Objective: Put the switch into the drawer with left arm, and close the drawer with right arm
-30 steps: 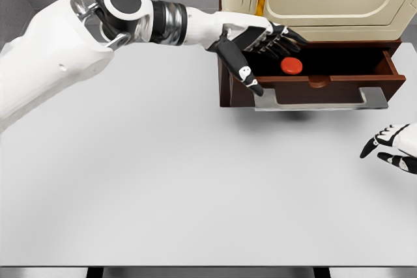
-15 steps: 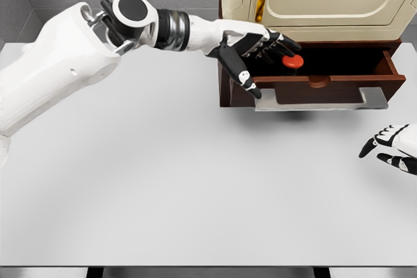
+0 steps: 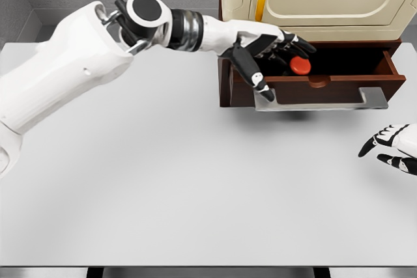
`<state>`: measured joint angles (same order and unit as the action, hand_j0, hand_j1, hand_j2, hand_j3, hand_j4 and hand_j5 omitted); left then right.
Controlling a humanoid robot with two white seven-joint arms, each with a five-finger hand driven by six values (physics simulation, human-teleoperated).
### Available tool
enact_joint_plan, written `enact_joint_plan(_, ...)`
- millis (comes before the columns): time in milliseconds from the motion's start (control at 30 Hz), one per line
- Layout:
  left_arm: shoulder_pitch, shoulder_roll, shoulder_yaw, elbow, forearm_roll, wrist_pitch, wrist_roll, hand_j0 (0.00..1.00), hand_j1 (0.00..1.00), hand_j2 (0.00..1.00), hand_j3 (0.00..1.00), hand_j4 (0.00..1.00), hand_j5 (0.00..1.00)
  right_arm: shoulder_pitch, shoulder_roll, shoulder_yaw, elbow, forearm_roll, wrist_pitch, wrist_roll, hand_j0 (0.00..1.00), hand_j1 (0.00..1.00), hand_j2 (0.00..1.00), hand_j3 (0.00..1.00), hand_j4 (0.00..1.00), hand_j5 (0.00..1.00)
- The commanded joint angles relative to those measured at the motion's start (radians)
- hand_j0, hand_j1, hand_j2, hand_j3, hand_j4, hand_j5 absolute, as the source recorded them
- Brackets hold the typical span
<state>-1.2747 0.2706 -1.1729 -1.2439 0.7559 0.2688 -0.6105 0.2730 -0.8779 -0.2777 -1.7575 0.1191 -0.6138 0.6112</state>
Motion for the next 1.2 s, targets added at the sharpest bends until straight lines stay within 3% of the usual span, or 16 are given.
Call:
enact_joint_plan(0, 0.000, -0.013, 0.001, 0.000, 0.005, 0.000, 0.000, 0.98, 0.98, 0.98, 0.98, 0.98, 0.98, 0.000, -0.001, 0.000, 0.001, -0.007, 0.003, 0.000, 0.55, 0.55, 0.55, 0.55, 0.55, 0.55)
enact_joint_plan(700, -0.021, -0.105, 0.010, 0.038, 0.002, 0.000, 0.000, 0.98, 0.98, 0.98, 0.98, 0.98, 0.98, 0.000, -0.001, 0.000, 0.003, -0.007, 0.003, 0.000, 0.57, 0.57, 0.57, 0.57, 0.57, 0.57)
enact_joint_plan(867, -0.049, -0.116, 0.012, 0.037, 0.003, -0.005, 0.000, 0.98, 0.98, 0.98, 0.98, 0.98, 0.98, 0.000, -0.001, 0.000, 0.001, -0.007, 0.003, 0.000, 0.56, 0.56, 0.56, 0.56, 0.56, 0.56)
enact_joint_plan(933, -0.060, -0.074, 0.013, -0.066, 0.007, -0.040, 0.000, 0.98, 0.98, 0.98, 0.98, 0.98, 0.98, -0.002, -0.001, 0.000, 0.001, -0.007, 0.003, 0.000, 0.56, 0.56, 0.56, 0.56, 0.56, 0.56)
enact_joint_plan(1000, -0.058, 0.019, 0.032, -0.239, 0.013, -0.071, 0.000, 0.98, 0.98, 0.98, 0.98, 0.98, 0.98, -0.006, -0.001, 0.000, 0.001, -0.007, 0.003, 0.000, 0.56, 0.56, 0.56, 0.56, 0.56, 0.56)
enact_joint_plan(1067, -0.051, 0.180, 0.075, -0.485, 0.048, -0.089, 0.000, 0.98, 0.98, 0.98, 0.98, 0.98, 0.98, -0.009, -0.001, 0.000, 0.001, -0.009, 0.003, 0.000, 0.55, 0.55, 0.55, 0.55, 0.55, 0.55)
enact_joint_plan(1167, -0.015, 0.361, 0.082, -0.520, 0.140, -0.249, 0.000, 0.99, 0.99, 0.99, 0.99, 0.99, 0.99, -0.048, -0.001, 0.031, 0.003, -0.009, 0.003, 0.000, 0.54, 0.54, 0.54, 0.54, 0.54, 0.54)
